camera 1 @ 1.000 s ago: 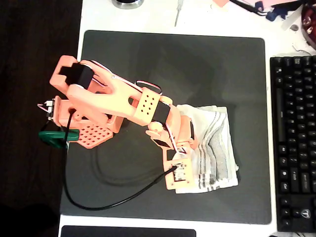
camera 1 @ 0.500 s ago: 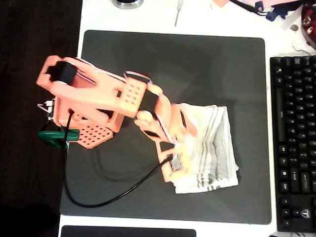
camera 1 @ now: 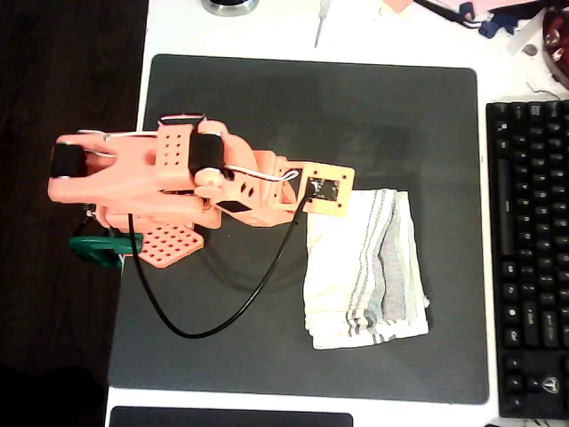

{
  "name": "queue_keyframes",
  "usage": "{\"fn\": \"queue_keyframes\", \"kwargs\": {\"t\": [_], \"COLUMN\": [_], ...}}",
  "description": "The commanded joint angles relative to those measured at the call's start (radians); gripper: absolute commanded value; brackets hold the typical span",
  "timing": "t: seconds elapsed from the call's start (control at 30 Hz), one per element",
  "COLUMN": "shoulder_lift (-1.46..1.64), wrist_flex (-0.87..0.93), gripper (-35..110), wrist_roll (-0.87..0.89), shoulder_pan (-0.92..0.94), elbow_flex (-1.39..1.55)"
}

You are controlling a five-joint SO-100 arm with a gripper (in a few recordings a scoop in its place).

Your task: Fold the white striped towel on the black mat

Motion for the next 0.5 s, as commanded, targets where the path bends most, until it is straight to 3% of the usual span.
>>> {"fn": "queue_keyframes", "kwargs": {"t": [0.0,0.47], "shoulder_lift": [0.123,0.302], "wrist_flex": [-0.009,0.117], "gripper": [0,0], "wrist_roll": [-0.049,-0.005], "shoulder_pan": [-0.008,-0.017], "elbow_flex": [0.089,0.275]}}
